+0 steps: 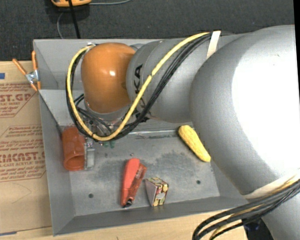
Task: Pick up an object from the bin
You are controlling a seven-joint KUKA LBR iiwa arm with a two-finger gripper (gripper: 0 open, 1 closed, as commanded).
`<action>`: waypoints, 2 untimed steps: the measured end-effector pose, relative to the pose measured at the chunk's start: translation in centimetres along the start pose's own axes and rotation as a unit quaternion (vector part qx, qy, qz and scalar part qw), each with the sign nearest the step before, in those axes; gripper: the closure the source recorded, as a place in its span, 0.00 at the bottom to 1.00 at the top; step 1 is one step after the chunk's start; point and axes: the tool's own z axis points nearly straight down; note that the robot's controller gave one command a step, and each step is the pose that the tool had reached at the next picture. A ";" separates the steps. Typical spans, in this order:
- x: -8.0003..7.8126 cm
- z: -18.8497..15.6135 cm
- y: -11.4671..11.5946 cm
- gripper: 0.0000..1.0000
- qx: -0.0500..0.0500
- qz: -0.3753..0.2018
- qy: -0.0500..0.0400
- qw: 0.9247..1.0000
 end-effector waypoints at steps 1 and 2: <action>5.7 4.7 -2.3 0.00 0.001 -0.168 -0.003 0.986; 8.4 4.3 -4.8 0.00 0.000 -0.238 0.003 0.971</action>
Offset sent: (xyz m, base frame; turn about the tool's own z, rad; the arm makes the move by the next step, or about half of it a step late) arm -0.0875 -0.0665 -0.0096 -0.5065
